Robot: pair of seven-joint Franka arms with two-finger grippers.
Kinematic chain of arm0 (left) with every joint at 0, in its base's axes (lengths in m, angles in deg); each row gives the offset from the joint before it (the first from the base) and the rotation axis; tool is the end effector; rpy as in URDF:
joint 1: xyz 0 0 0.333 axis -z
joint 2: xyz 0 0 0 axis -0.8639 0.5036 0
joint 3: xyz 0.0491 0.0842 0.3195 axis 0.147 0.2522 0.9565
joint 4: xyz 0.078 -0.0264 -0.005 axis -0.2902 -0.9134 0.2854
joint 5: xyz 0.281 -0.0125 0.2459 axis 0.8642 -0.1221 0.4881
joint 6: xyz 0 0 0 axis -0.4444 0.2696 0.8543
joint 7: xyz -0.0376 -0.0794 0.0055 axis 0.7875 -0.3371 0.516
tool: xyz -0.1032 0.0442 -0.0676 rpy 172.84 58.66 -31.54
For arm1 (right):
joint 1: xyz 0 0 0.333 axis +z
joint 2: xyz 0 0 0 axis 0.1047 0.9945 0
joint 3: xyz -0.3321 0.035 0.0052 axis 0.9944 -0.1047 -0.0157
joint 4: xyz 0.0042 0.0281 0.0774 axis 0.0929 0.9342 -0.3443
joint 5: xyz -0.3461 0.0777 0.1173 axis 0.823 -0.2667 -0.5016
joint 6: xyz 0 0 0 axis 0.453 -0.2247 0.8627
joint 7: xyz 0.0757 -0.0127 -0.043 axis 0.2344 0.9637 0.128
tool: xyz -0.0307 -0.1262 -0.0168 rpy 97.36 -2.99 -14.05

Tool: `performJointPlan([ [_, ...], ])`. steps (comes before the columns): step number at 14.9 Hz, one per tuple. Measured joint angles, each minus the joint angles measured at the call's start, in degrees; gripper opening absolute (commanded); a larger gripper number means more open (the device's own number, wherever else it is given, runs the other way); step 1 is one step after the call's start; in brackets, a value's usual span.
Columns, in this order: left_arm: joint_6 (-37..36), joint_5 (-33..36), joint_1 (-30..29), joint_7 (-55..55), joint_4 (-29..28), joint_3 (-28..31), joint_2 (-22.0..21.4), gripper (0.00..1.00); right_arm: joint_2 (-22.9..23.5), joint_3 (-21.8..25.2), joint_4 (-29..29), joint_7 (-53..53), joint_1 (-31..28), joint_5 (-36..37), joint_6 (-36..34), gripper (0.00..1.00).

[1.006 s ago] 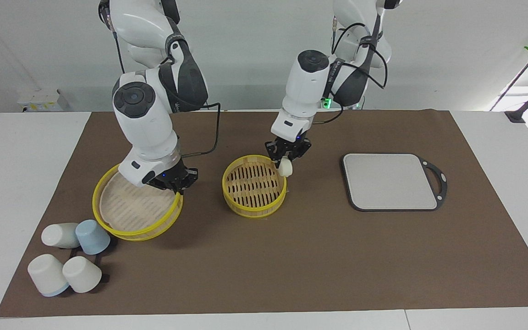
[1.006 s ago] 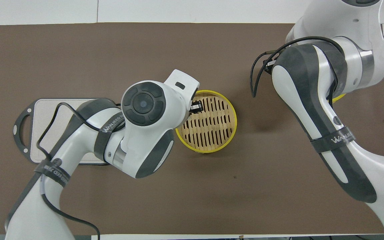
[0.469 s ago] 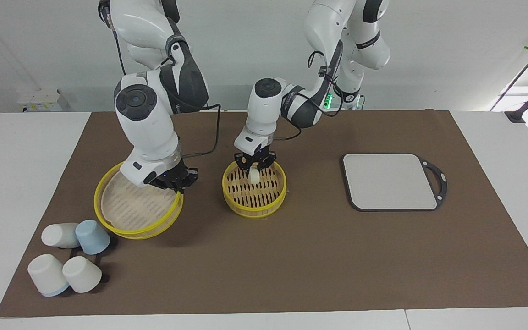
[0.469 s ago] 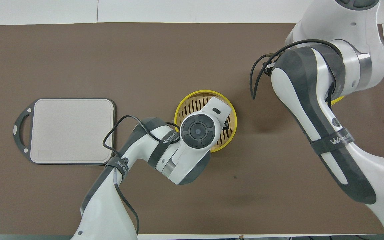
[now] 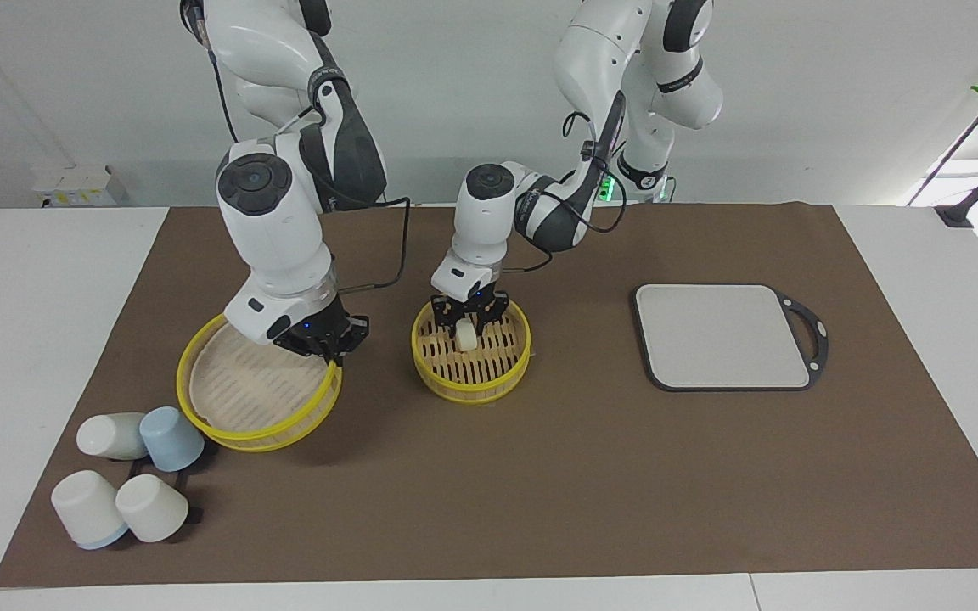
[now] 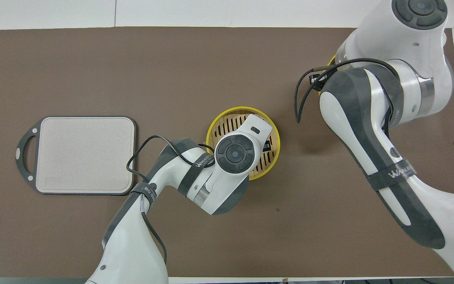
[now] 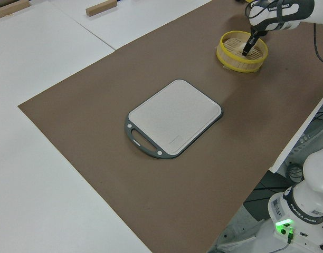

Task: Place bun in steamer
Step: 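Carry the white bun with the left gripper and release it into the steamer, then withdraw the left gripper while the right gripper brings the lid back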

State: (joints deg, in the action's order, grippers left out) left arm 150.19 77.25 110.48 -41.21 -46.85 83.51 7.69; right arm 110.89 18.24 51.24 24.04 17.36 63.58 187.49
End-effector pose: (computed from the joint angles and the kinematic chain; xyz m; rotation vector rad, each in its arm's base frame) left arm 0.4620 -0.4760 0.3342 2.9859 0.1691 0.1429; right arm 0.6466 0.1466 0.4719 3.1312 0.1341 0.0166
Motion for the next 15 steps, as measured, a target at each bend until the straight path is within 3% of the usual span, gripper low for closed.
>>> performJointPlan([
  [2, -2.87, 0.0, -0.34, 0.15, 0.33, 0.41, -1.13, 1.0, -0.34, 0.0, 0.32, 0.0, 0.0, -0.01, 0.05, 0.0],
  [5, -11.72, 0.0, -3.92, -0.16, 0.86, 0.88, -6.62, 1.0, -0.39, 0.0, 0.51, 0.0, -0.06, -0.4, 0.76, 0.0],
  [9, -24.62, 0.0, -12.93, -5.91, 0.83, 1.26, -15.33, 1.0, -0.39, 0.0, 1.17, -0.1, -0.49, -1.84, 2.58, 0.0],
  [15, -35.05, 0.0, -28.0, -21.2, 0.88, 1.75, -21.96, 1.0, -0.57, -0.68, 1.48, -8.39, 3.04, -2.13, 5.11, 0.0],
])
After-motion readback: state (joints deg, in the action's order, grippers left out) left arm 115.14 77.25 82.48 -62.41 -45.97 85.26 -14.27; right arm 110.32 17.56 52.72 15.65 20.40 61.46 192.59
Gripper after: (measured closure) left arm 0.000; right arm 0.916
